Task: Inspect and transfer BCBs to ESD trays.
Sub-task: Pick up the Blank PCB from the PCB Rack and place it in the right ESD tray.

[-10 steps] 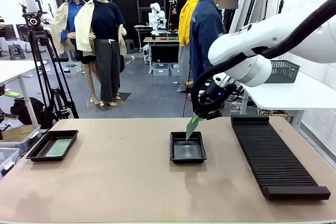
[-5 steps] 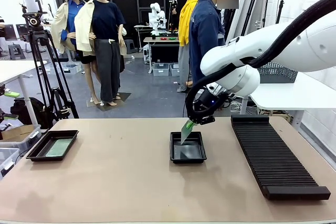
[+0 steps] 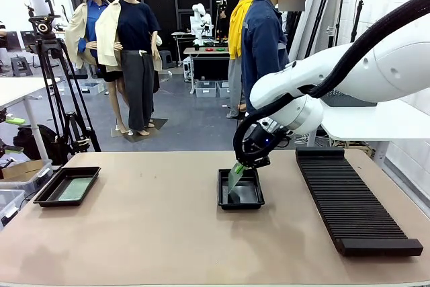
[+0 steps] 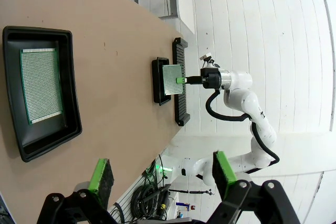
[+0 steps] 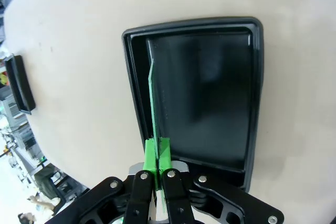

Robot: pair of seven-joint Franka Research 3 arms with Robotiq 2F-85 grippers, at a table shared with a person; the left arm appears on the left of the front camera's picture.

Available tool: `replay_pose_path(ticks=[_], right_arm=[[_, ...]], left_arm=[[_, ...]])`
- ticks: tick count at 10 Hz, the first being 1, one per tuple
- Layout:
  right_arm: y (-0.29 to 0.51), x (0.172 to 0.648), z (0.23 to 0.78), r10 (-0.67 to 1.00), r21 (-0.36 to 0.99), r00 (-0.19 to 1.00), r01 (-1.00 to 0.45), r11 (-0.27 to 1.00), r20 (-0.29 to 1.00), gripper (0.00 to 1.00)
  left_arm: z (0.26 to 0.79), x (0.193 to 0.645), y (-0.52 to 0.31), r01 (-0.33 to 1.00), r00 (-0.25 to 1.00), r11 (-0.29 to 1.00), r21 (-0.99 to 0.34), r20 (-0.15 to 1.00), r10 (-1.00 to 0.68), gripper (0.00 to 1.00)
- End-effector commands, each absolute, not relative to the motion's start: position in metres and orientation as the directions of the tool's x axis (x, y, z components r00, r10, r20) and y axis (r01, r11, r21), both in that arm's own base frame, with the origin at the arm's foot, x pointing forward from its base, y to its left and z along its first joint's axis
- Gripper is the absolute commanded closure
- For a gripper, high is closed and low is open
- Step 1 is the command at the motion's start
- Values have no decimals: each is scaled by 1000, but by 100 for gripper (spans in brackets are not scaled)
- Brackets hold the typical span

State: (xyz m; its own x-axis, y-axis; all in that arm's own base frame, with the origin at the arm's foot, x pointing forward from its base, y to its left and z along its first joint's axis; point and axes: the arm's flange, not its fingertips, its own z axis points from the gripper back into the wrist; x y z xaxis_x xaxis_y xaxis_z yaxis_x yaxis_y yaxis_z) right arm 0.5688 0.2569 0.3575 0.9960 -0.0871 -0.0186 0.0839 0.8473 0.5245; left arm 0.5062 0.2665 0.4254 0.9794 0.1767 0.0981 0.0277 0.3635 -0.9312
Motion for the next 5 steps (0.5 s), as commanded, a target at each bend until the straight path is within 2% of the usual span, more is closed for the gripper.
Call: replay_pose_path(ticks=[1, 5], right_arm=[[260, 575, 350, -85, 564, 996, 61, 824, 16, 100], [259, 585, 337, -78, 582, 997, 69, 810, -10, 100]], left_arm=[[428, 505, 265, 19, 978, 369, -929, 94, 184, 0], [428, 505, 265, 19, 978, 369, -929, 94, 184, 0]])
